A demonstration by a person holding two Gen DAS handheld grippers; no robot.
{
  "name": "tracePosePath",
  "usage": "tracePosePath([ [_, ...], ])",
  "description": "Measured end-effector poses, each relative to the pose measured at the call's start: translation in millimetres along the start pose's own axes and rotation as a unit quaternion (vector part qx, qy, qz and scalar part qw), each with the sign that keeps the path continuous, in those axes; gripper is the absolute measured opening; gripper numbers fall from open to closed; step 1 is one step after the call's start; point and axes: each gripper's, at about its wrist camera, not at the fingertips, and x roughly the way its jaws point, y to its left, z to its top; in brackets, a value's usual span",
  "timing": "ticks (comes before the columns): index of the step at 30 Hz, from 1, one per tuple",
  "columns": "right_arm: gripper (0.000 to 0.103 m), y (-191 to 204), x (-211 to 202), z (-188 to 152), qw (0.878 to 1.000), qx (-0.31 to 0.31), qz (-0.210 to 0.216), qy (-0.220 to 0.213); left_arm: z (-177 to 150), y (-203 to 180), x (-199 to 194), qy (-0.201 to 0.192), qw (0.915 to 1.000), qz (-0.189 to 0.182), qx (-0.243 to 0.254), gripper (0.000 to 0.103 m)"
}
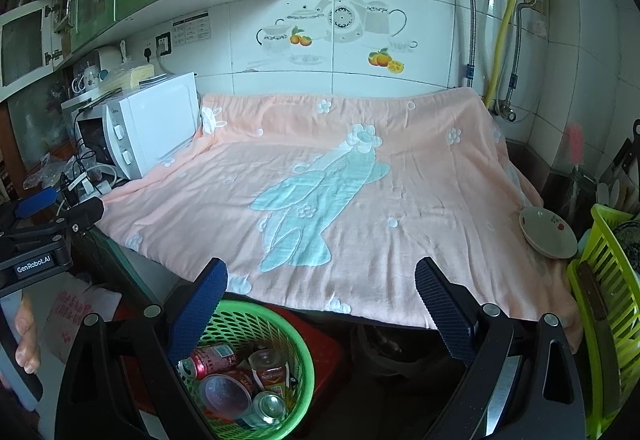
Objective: Collect trash
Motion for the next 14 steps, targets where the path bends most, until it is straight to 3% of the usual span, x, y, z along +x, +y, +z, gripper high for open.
tracePosePath([
  [14,0.092,7,0,-1,1.0,-0.007,0.008,0.002,-6,12,-4,0.005,0.9999,0.008,-0.008,0.098],
])
